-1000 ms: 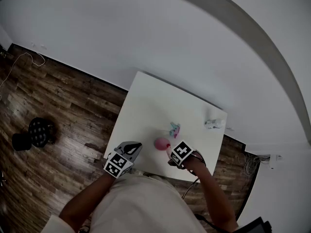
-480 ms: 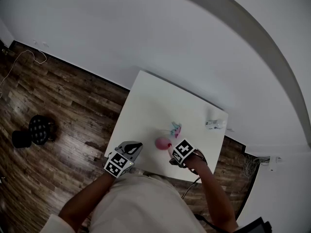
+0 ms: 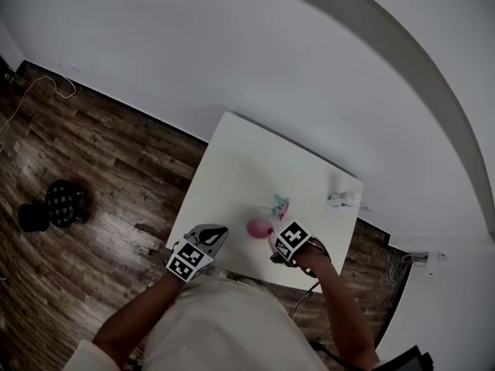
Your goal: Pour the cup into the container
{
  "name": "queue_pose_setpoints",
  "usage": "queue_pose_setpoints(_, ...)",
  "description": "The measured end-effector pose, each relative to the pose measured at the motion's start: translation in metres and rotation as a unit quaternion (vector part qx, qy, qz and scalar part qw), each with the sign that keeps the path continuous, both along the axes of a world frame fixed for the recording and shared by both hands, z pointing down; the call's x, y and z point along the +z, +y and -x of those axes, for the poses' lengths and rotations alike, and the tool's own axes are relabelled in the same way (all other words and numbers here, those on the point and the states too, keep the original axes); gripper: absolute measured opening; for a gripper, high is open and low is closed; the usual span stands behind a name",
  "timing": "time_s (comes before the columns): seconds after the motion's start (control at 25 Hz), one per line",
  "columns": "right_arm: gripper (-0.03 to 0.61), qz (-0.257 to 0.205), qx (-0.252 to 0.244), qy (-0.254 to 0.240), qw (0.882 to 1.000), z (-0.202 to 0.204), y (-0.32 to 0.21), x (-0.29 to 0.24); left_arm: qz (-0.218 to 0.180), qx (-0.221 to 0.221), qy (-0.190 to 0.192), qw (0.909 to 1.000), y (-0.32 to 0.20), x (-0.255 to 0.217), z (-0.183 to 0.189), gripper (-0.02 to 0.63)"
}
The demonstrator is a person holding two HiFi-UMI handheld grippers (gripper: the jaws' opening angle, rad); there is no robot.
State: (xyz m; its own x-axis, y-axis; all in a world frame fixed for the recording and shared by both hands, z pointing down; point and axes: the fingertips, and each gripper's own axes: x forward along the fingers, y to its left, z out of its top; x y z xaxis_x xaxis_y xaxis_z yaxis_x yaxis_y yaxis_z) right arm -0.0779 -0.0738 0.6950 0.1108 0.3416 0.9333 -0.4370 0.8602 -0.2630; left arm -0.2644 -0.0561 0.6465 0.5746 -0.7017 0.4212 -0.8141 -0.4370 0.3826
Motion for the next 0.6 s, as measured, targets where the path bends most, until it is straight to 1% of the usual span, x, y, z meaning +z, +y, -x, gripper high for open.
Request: queue_pose_setpoints(0.6,0.367,0.008,-0.014,0.005,1.0,0.0049,-0.0005,-0.0028,0.002,-0.004,0.004,1.0,0.0018,0.0025,0.0015,0.014)
